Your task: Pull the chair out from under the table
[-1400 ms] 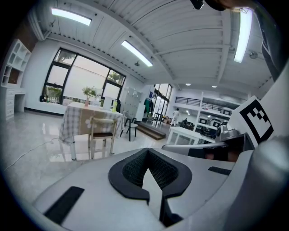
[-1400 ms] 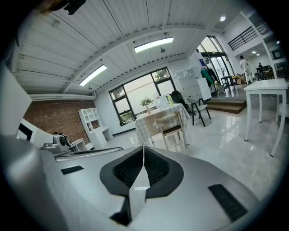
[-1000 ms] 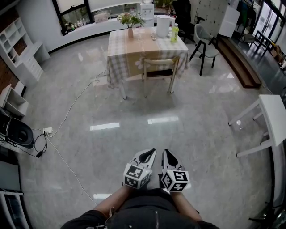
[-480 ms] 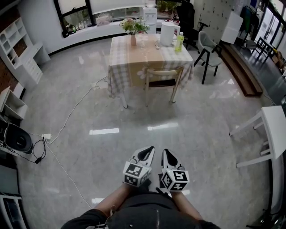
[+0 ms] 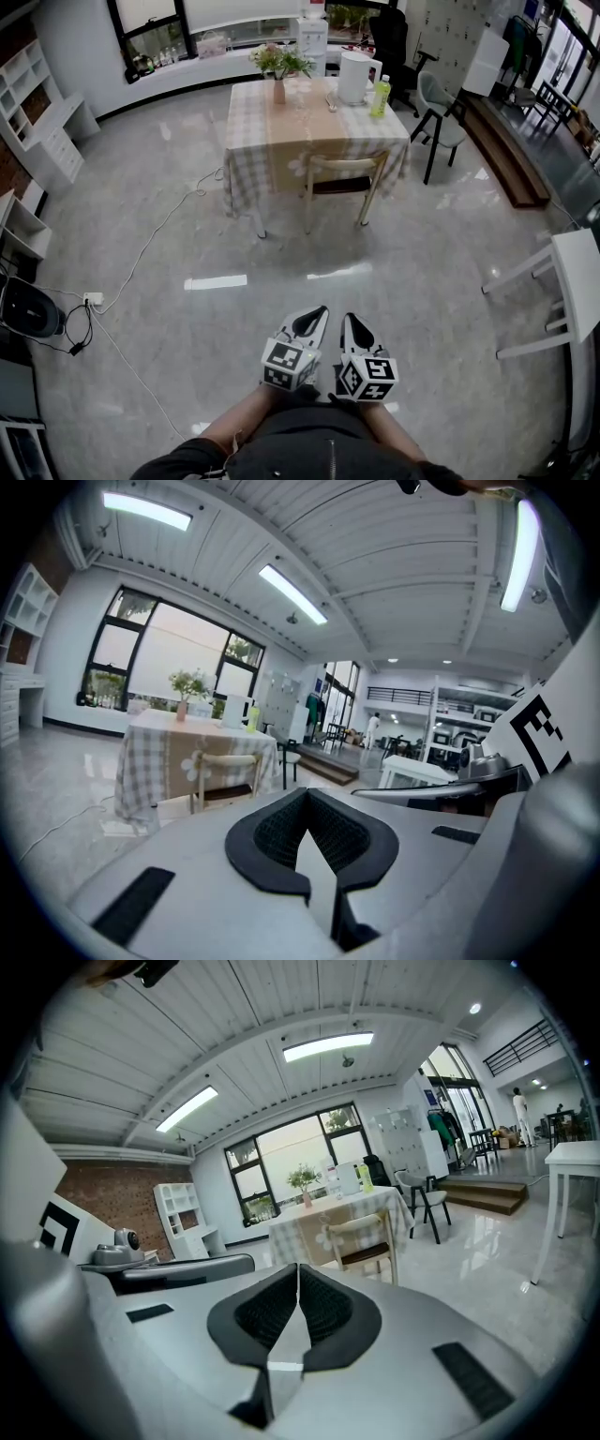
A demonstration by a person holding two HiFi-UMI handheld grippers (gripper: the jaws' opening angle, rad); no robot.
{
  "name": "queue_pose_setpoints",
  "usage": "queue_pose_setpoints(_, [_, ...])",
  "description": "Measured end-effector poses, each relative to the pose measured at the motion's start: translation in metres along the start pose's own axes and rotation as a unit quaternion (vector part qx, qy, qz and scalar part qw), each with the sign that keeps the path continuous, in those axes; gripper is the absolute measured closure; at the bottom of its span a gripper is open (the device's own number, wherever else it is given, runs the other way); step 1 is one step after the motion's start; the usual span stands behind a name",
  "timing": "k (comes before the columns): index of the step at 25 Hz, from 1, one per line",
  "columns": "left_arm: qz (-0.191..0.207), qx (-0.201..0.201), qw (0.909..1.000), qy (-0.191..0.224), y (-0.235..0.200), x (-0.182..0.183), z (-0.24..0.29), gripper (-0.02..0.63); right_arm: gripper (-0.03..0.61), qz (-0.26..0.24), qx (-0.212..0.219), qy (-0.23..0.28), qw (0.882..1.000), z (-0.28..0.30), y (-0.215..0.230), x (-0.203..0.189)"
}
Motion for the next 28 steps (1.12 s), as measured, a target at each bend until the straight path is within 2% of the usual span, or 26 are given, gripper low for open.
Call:
queue_pose_setpoints(5, [-0.007,-0.001,1.0000,-0.006,-0.012,0.000,0.007,0.604,0.565,-0.001,0.000,-0.003,1.000,0.012,-0.004,0.000])
queue_pose_setpoints(21, [-0.026,-0.016,0.9993,-0.021,-0.012,-0.005,0.011,0.604,0.565,0.005,-0.018,-0.004,1.000,0.010,-0.001,-0.001])
queue_pose_setpoints(28, [-0.029,-0.020,0.9990,-0.029,-0.020,-0.004,0.026,0.604,0.565,0.007,-0.037,-0.001,0.999,0.020,0.015,0.003])
Point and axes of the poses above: the fingertips, and each gripper's own axes: z forward along the fingers, y to its right, x out of its top, the point moved 10 cm from there along -z, backward along the fingers, and after that the axes turned 6 degrees about -z, right-handed, at the moved point
